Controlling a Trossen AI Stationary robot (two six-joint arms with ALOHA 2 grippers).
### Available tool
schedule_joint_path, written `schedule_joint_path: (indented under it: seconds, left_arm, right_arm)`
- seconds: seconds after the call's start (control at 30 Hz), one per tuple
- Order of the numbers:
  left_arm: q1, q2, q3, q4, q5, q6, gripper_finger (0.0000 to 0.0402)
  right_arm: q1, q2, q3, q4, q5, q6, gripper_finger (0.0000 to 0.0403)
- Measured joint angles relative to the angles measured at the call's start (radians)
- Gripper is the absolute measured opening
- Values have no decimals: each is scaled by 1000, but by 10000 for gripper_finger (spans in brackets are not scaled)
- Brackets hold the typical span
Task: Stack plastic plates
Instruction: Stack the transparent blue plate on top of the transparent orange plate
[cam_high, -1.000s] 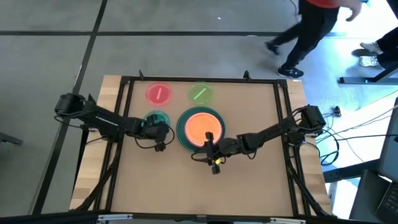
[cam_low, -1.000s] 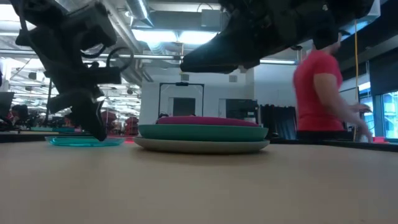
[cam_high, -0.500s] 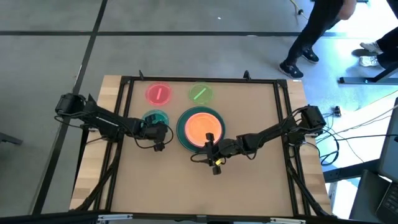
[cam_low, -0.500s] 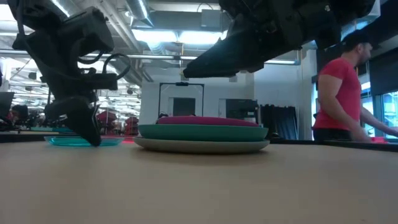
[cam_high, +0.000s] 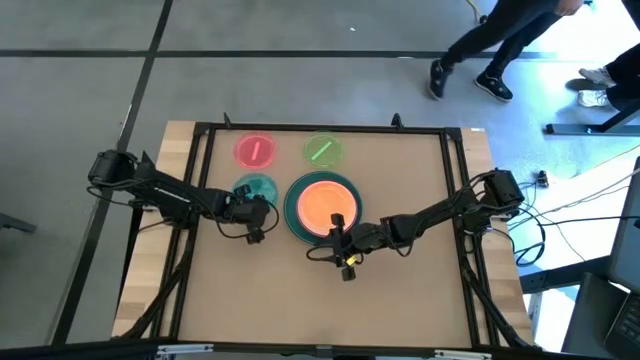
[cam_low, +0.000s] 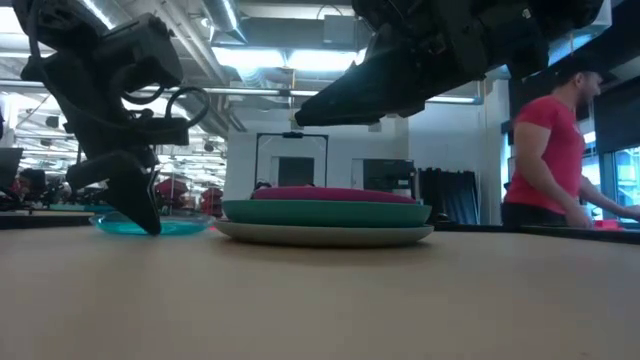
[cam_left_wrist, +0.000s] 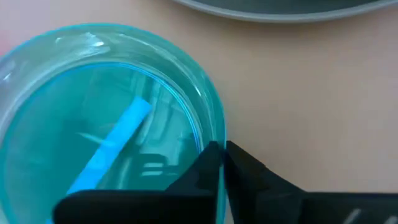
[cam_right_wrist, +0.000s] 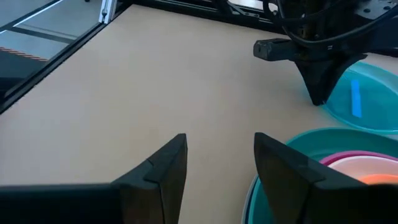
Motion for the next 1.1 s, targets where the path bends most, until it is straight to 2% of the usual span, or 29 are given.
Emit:
schedule_joint_path:
  seconds: [0.23, 0.4, 0.63, 0.77, 0.97, 1.1]
  left_arm:
    - [-7, 0, 4, -8, -7, 17, 3]
    - [-33, 3, 59, -89, -29, 17, 2]
    - [-96, -13, 150, -204, -196, -2, 1]
    - [-134, -14, 199, -216, -267, -1, 1]
    - [-184, -14, 271, -204, -368, 20, 1]
    - [-202, -14, 285, -87, -415, 91, 1]
  right_arm:
    - [-1, 0, 0, 0, 0, 0, 177]
    - [0, 0, 0, -1, 23, 0, 177]
    - [0, -1, 0, -37, 64, 0, 177]
    - [0, -43, 2, -131, 127, 23, 177]
    - [0, -175, 3, -303, 185, 44, 177]
    - [1, -262, 4, -419, 252, 75, 177]
